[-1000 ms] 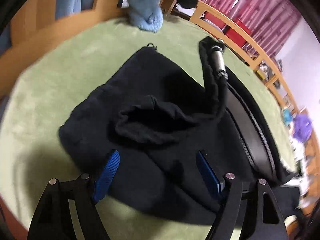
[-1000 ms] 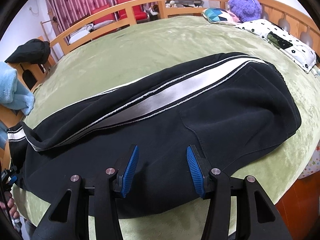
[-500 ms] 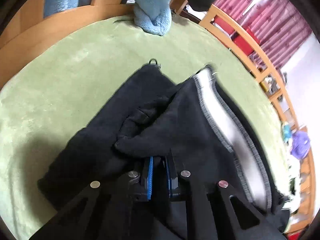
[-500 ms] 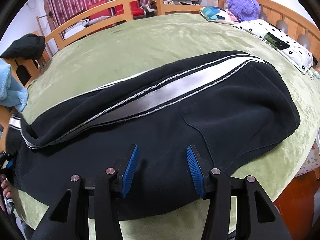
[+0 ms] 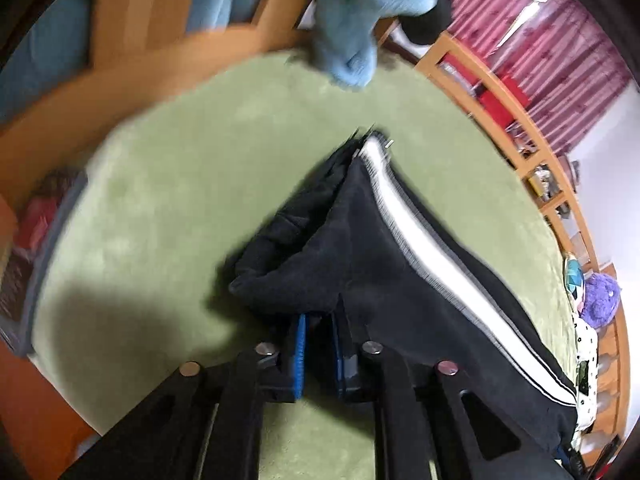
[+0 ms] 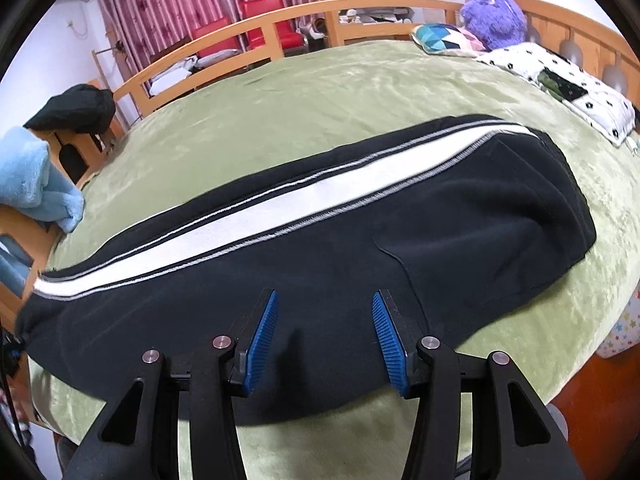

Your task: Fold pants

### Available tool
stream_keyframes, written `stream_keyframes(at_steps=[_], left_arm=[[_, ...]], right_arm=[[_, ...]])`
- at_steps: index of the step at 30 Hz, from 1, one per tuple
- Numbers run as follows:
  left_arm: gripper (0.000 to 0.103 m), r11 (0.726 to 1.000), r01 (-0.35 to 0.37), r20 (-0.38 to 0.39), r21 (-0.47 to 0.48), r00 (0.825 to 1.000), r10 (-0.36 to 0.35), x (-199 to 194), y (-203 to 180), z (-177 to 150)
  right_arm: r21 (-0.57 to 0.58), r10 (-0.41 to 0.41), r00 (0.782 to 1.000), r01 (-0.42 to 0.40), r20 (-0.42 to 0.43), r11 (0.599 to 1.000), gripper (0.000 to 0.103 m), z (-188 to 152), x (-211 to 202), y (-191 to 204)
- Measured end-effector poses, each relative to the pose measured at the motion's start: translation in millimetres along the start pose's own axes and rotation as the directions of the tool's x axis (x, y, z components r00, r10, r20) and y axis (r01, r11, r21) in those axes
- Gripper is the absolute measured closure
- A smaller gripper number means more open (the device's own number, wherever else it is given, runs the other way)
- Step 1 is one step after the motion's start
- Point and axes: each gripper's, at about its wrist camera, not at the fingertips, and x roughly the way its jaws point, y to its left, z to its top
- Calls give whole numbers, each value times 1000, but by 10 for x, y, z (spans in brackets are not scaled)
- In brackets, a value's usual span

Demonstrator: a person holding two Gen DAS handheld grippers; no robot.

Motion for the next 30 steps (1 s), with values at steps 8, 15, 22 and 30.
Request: stream_keyframes(at_steps=[8, 15, 22, 30], left_arm=[[48, 992, -15, -6, 127, 1000, 16, -174, -365, -94], [45, 970, 14, 106, 245, 993, -41, -250, -842, 261], [45, 950, -158, 154, 269, 981, 120, 264, -1023, 887], [85, 916, -193, 105, 351, 981, 166, 742, -1033, 1064]], right_arm=[[4, -54, 998, 54, 27, 999, 53, -26, -175, -320], [80, -111, 994, 110, 5, 991, 53, 82, -77, -731], [70, -187, 982, 186, 2, 980, 53, 238, 23, -763], [108, -237, 971, 240, -40, 965, 53, 263, 202, -841]])
